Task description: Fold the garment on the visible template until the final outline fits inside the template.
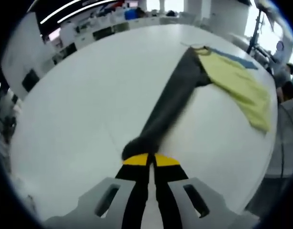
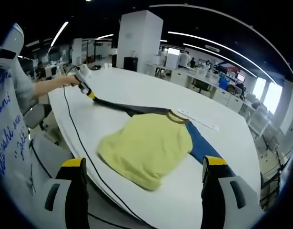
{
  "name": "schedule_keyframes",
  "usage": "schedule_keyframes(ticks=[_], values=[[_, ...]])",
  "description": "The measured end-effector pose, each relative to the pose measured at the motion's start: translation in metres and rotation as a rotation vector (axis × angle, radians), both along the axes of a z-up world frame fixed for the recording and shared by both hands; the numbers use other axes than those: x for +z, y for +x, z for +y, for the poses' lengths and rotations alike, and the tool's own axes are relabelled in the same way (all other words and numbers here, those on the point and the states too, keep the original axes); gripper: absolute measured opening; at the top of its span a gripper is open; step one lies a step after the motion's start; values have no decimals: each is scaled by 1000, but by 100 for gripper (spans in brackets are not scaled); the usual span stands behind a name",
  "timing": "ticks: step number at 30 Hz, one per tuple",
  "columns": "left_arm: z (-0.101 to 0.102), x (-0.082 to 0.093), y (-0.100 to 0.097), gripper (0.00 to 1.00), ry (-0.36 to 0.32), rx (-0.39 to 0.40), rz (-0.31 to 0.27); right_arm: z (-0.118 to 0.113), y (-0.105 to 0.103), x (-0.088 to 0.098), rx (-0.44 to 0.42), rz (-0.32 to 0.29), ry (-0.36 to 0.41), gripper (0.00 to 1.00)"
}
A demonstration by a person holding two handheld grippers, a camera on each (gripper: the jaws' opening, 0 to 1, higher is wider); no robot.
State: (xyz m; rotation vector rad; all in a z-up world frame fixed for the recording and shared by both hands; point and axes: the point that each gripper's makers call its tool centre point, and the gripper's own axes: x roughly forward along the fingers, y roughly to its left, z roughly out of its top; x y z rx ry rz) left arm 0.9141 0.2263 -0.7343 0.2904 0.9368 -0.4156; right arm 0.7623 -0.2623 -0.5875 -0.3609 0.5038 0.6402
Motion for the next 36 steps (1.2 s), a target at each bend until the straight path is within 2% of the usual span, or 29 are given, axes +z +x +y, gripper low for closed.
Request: schedule_keyframes(ticks=[5, 10, 13, 17, 26, 30, 36], values=[[8, 7, 0, 0, 32, 9, -11, -1, -1, 1, -2, -7, 4, 100], [17, 20, 5, 0, 60, 33, -50, -1, -1, 2, -1, -12, 8, 100], [20, 20, 4, 0, 78, 32, -47, 0, -2, 2, 1, -16, 11, 100], [24, 8, 0, 0, 99, 37, -32, 1, -3, 2, 0, -18, 13, 100], [34, -35, -14, 0, 129, 62, 26, 2, -6, 2, -4, -15, 11, 100], [35, -43, -14, 0, 127, 79, 19, 2, -6, 2, -4, -13, 9, 100], [36, -45, -13, 0, 133, 81, 17, 3, -6, 0, -6, -9, 12, 100]])
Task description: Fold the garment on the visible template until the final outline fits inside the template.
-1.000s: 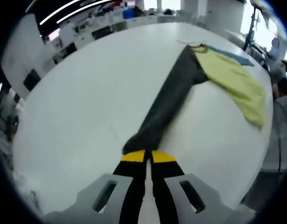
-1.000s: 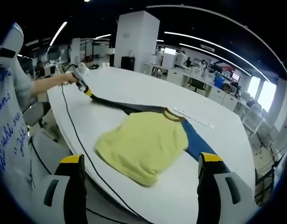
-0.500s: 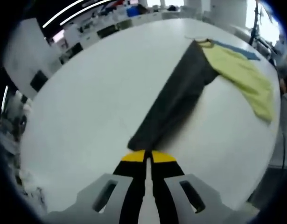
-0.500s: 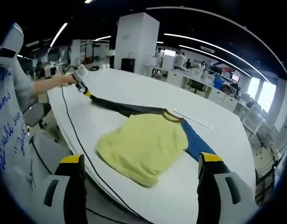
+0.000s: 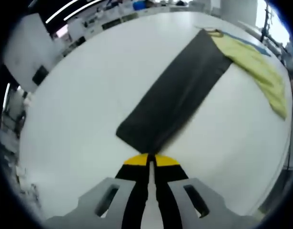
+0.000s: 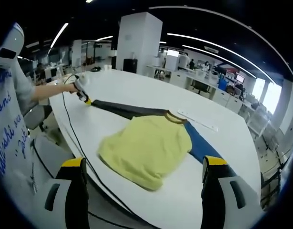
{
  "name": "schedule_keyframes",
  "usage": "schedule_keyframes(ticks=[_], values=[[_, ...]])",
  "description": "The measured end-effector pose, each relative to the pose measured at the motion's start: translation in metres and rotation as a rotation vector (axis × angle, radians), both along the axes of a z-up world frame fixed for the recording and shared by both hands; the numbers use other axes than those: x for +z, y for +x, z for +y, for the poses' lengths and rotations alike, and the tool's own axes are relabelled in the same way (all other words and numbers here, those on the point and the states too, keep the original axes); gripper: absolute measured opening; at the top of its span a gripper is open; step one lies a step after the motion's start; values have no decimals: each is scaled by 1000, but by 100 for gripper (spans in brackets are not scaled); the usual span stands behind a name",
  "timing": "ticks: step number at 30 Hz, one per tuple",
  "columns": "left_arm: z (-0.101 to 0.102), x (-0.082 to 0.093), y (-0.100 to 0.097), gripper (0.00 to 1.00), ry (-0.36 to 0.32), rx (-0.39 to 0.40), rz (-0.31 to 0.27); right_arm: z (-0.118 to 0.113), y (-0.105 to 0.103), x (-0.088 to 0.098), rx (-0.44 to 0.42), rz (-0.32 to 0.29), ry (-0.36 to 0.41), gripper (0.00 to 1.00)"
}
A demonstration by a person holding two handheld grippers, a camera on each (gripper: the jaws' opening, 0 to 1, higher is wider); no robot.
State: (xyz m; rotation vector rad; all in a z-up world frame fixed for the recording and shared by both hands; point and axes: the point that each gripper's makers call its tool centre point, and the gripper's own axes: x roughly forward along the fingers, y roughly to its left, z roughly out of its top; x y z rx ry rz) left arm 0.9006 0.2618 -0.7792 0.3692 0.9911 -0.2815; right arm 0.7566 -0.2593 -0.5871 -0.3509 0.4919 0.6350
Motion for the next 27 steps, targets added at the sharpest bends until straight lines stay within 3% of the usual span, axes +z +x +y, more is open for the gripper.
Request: schedule_keyframes(ticks=[15, 24, 27], values=[[-2, 2, -1, 2, 18, -10, -21, -9, -2, -3, -26, 2, 8, 100], [0, 7, -8, 22, 41, 8, -34, -15, -1, -4, -17, -14, 18, 100], [-5, 15, -12, 22, 39, 8, -53, -19, 0, -3, -9, -19, 23, 100]])
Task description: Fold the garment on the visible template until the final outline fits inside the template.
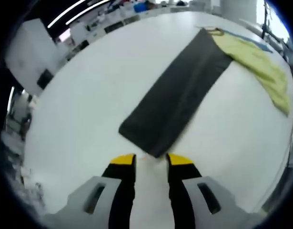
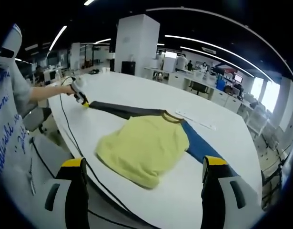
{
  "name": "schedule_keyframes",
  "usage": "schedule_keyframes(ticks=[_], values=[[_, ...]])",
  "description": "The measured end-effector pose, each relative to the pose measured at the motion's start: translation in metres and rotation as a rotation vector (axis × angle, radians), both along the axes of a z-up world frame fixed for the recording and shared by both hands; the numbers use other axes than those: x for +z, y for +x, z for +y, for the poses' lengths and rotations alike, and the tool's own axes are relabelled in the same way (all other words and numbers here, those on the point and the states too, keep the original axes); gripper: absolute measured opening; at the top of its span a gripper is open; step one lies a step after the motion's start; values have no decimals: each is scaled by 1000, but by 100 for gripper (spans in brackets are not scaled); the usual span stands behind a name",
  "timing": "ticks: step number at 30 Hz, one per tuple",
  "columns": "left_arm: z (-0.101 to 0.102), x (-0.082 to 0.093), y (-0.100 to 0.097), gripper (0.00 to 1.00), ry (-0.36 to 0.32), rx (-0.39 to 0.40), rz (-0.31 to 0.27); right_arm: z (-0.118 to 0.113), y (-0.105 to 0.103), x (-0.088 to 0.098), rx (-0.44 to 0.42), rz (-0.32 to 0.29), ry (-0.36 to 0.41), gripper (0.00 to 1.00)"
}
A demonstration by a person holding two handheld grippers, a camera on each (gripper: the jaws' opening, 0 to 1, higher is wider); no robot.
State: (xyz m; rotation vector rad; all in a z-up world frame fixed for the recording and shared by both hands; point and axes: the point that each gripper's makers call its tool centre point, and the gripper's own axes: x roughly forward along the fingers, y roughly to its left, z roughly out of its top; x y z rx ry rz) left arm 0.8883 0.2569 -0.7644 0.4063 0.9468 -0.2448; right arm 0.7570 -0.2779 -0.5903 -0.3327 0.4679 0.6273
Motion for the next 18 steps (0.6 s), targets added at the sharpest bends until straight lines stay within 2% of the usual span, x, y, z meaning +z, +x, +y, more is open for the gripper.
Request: schedule_keyframes(ticks=[4, 8, 11, 14, 18], values=[[-7, 15, -4, 27, -10, 3, -30, -3, 3, 3, 15, -10, 8, 100], [-19, 32, -10, 31, -49, 7, -57, -5, 4, 2, 34, -12, 15, 100], [-28, 45, -13, 32, -46, -8, -84, -6, 6, 0, 44, -13, 22, 100], [-48, 63, -14, 38, -104, -23, -119, -8, 9, 1, 55, -17, 27, 100], [-70, 87, -14, 39, -101, -54, -168, -11, 12, 4, 73, -23, 33, 100]])
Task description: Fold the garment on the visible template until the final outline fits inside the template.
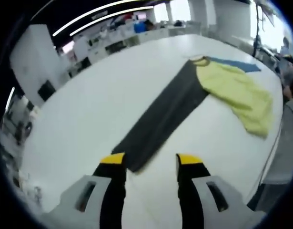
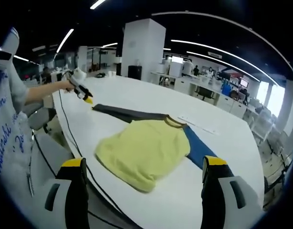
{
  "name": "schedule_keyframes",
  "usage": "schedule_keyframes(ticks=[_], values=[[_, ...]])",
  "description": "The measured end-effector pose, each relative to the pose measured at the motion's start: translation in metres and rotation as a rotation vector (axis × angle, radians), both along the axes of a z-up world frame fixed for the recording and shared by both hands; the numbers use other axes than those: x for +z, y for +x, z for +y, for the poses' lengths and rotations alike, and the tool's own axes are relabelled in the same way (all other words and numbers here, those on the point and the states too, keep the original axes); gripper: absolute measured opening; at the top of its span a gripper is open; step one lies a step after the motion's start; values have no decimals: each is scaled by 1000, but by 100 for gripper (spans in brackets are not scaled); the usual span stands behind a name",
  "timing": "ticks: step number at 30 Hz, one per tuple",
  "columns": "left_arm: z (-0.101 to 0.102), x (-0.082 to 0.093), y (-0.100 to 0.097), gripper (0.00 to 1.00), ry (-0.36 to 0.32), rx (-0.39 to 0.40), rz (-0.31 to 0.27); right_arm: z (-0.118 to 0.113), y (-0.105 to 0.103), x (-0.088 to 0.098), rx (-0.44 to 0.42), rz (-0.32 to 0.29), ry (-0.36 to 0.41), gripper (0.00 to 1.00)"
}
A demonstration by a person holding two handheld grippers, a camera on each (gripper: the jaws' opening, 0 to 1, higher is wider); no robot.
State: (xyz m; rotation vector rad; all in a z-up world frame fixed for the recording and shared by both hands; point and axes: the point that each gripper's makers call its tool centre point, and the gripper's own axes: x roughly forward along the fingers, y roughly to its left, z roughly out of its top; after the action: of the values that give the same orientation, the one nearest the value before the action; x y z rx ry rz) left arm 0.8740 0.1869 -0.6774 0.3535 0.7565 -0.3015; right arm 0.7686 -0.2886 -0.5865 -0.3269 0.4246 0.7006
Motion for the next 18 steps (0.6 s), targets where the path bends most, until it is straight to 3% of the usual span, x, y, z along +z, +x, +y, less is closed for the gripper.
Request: schedule_keyframes(ticks=[7, 11, 18], values=[[-41, 26, -4, 48, -25, -66, -49, -12, 4, 7, 18, -19, 8, 100], [-78, 42, -12, 54, -120, -128, -70, -20, 4, 7, 27, -16, 3, 100], [-97, 61, -14, 59, -111, -164, -105, -29, 6, 9, 58, -13, 0, 100]])
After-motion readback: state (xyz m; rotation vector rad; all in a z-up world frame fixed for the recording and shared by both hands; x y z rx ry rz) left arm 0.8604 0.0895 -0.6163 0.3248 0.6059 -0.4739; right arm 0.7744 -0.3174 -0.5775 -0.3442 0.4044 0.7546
